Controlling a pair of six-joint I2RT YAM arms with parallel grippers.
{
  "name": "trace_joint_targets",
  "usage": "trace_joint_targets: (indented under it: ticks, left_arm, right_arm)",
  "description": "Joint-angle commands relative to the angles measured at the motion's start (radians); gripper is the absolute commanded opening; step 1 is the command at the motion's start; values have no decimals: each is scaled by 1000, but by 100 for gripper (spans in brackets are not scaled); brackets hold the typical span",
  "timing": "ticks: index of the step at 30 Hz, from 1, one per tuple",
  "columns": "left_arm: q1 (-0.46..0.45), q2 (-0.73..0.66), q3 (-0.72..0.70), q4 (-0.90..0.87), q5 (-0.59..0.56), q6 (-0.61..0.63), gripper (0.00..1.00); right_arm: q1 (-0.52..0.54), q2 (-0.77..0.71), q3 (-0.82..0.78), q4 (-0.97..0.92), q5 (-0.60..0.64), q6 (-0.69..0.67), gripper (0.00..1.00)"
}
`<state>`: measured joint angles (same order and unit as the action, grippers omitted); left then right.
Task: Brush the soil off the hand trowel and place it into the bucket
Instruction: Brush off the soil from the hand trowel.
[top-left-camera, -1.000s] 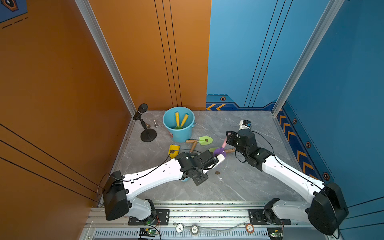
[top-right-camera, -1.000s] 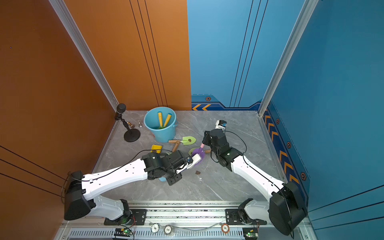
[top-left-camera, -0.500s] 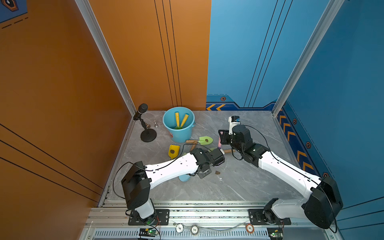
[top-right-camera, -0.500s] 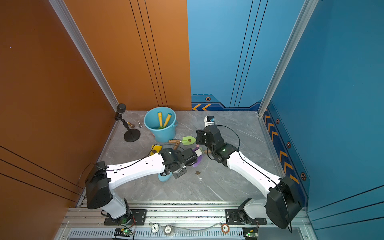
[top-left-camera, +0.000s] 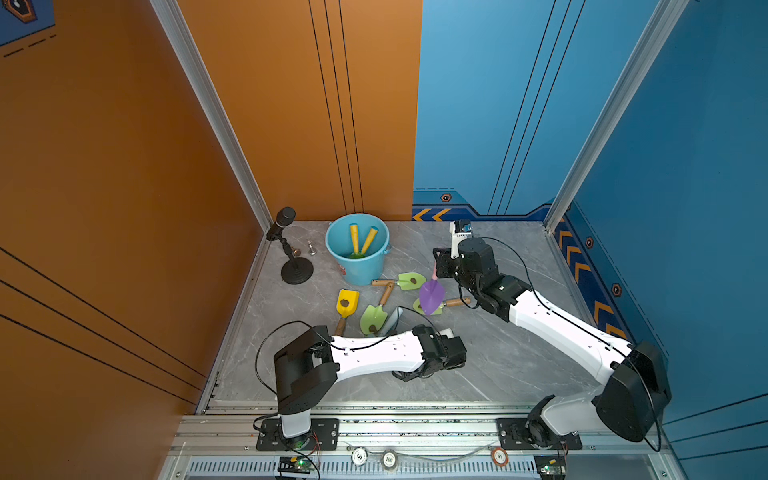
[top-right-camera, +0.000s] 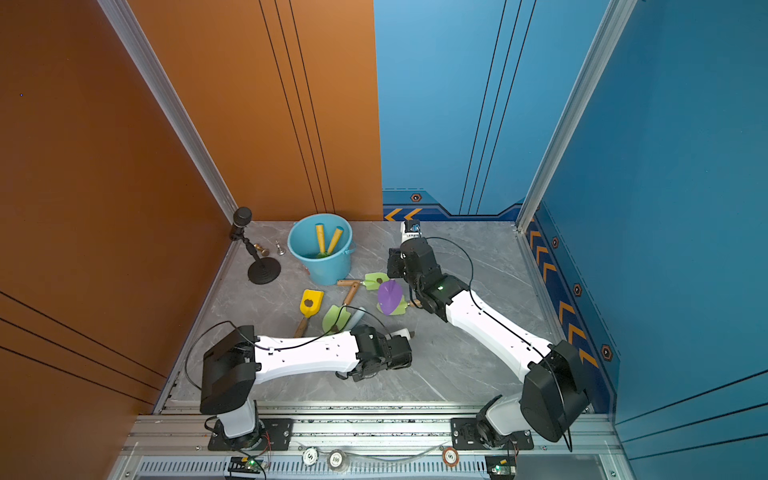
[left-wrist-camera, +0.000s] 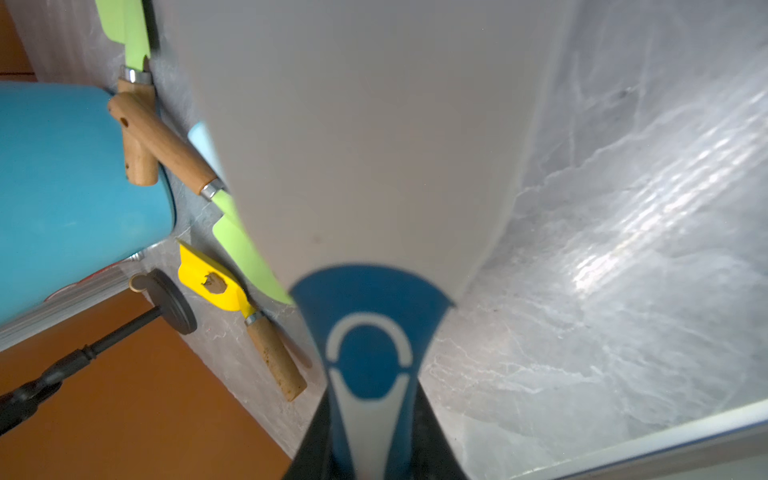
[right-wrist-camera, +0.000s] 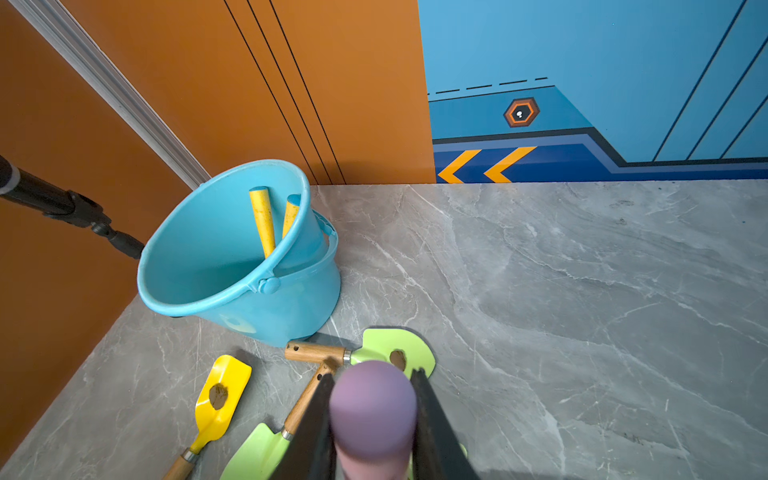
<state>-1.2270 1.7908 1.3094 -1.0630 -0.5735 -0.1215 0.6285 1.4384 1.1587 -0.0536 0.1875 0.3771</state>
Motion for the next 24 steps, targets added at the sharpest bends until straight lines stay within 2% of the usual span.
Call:
trace_joint_targets:
  ticks: [1,4,8,14,21,24]
  left_arm:
    - [30,-96,20,-37,-78,-25,0]
    - [84,-132,50,-34,-90,35,0]
    - [125,-111,59,-10,-199,124,0]
    - [163,-84,10,64,-191,164,0]
    - [93,-24,-57,68,-160,110,0]
    - [74,-61,-64,67,-110,69,0]
  right_arm:
    - [-3,8,33,-26,-1,-30,7]
    - [-2,7,48,-55,-32,-33,7]
    - [-1,9,91,-122,-89,-35,7]
    - [-3,8,147,-191,-158,-63,7]
    - [-16,12,189,-205,-175,-69,7]
    - [-19,20,207,-214,-176,-78,7]
